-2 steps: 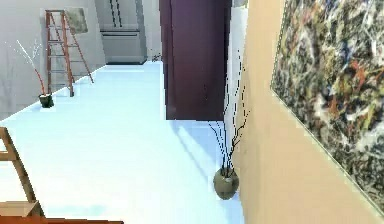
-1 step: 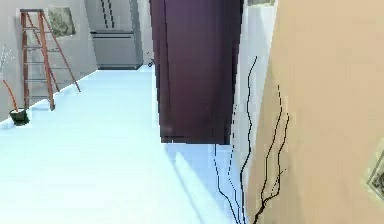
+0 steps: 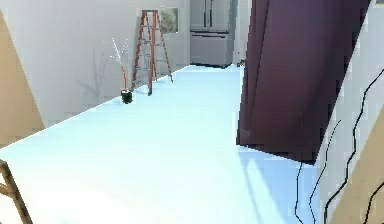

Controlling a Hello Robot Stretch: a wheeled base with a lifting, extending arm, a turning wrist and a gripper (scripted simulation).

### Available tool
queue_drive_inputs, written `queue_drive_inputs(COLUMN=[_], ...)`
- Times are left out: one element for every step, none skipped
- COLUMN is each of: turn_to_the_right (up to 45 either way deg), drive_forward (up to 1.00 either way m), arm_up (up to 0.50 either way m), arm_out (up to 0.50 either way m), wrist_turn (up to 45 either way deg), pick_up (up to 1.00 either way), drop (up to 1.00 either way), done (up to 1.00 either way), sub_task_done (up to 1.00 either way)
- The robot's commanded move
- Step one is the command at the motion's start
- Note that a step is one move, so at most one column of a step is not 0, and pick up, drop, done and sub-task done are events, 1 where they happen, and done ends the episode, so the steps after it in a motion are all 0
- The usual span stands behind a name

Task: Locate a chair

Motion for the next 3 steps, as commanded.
queue_drive_inputs(turn_to_the_right=[0.0,-45.0,-27.0], drive_forward=[0.25,0.0,0.0], arm_up=[0.0,0.0,0.0], arm_out=[0.0,0.0,0.0], wrist_turn=[0.0,0.0,0.0], pick_up=[0.0,0.0,0.0], drop=[0.0,0.0,0.0], done=[0.0,0.0,0.0], sub_task_done=[0.0,0.0,0.0])
